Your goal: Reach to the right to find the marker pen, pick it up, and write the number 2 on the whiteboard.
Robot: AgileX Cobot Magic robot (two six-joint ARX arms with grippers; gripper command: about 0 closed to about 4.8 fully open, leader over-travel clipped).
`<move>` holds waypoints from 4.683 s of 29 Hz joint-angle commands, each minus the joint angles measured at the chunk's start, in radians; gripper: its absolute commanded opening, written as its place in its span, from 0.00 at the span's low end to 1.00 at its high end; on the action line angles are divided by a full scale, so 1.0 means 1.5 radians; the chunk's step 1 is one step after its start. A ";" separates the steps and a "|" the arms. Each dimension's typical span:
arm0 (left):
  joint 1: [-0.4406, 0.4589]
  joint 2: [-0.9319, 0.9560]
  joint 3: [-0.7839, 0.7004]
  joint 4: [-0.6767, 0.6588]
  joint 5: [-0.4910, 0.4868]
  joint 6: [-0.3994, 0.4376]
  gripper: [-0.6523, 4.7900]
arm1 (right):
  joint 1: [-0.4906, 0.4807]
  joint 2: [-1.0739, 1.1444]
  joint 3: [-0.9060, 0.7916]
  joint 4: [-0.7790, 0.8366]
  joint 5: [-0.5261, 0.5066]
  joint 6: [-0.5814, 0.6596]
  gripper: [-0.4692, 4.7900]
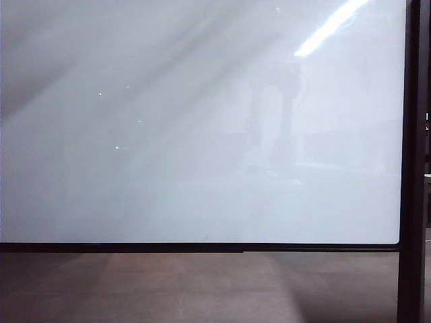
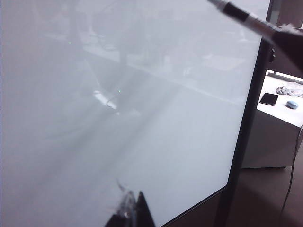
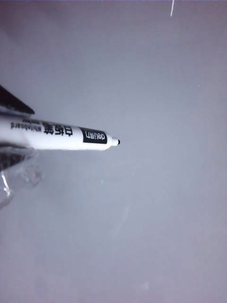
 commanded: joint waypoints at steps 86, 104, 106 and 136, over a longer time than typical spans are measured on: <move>0.001 -0.002 0.002 -0.004 0.004 0.001 0.11 | 0.014 0.198 0.142 -0.048 0.070 -0.059 0.16; 0.001 -0.002 0.002 -0.005 0.004 0.001 0.11 | 0.015 0.198 0.142 -0.048 0.084 -0.059 0.16; 0.001 -0.002 0.002 -0.005 0.004 0.001 0.11 | 0.015 0.198 0.142 -0.048 0.075 -0.059 0.16; 0.001 -0.002 0.002 -0.005 0.004 0.001 0.11 | 0.015 0.186 0.142 -0.078 0.153 -0.059 0.16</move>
